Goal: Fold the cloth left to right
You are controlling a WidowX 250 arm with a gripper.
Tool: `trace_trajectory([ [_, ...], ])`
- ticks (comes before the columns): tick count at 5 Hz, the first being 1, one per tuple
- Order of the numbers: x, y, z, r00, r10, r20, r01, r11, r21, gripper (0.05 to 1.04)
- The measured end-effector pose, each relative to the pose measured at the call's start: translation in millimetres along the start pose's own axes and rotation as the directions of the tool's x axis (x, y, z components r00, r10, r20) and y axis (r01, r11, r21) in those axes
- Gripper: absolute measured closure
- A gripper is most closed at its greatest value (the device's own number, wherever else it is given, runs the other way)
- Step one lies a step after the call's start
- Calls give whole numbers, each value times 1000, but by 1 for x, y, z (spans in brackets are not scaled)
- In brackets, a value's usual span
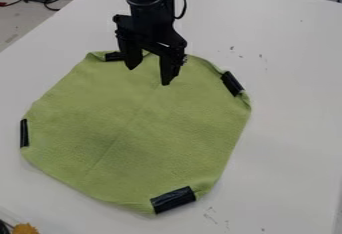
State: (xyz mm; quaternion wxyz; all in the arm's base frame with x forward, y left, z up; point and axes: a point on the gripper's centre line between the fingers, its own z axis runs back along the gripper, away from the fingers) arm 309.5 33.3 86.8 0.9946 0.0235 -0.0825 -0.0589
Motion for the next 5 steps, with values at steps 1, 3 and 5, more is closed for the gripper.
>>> trace_trajectory([
  [1, -2, -1, -7, 1000, 4, -18, -4, 1000, -4, 83],
  [3, -32, 2, -22, 996, 61, 61, -61, 998, 5, 83],
  [5, -87, 53, -8, 955, 273, 118, -284, 954, 95, 83],
])
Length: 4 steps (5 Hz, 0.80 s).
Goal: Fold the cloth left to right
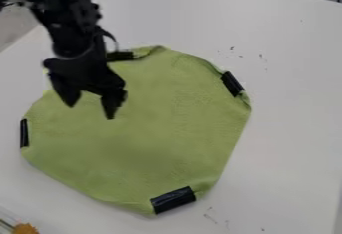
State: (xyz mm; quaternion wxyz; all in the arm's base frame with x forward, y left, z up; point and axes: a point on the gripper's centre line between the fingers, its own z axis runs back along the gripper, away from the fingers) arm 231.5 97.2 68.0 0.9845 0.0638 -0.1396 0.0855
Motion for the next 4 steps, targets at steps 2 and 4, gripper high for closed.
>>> trace_trajectory([
  [2, -12, 52, -1, 998, 48, -34, -45, 996, 73, 83],
  [4, -45, 79, -30, 985, 126, -114, -116, 989, 92, 83],
])
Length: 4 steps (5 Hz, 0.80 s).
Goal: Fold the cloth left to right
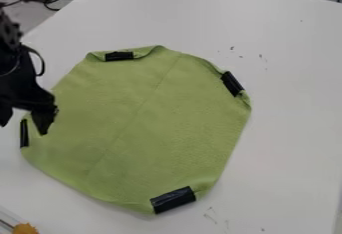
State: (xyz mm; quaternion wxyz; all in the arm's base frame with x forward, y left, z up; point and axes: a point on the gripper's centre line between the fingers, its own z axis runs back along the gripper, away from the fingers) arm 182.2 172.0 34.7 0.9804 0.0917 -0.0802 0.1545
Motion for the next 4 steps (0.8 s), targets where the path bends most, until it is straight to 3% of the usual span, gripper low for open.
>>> trace_trajectory([
  [2, -15, 7, -22, 999, 34, -40, -35, 999, -10, 118],
  [4, -16, 6, -27, 998, 43, -53, -44, 999, -12, 691],
])
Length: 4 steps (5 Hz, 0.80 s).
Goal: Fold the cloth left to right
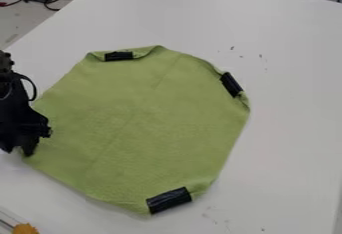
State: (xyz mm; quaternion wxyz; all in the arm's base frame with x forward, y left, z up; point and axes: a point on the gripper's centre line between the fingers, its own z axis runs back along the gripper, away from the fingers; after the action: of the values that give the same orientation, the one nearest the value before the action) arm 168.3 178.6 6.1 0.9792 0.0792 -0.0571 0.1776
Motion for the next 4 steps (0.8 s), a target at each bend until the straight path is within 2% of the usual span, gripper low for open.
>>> trace_trajectory([
  [1, 1, 0, 1, 1000, 0, 1, 0, 1000, 5, 899],
  [2, -1, 7, 23, 1000, 10, 0, -10, 998, 56, 1009],
  [3, -3, 20, 60, 998, 40, 44, -46, 989, 143, 1028],
  [4, 8, 13, 92, 996, 13, 83, -30, 978, 205, 1029],
])
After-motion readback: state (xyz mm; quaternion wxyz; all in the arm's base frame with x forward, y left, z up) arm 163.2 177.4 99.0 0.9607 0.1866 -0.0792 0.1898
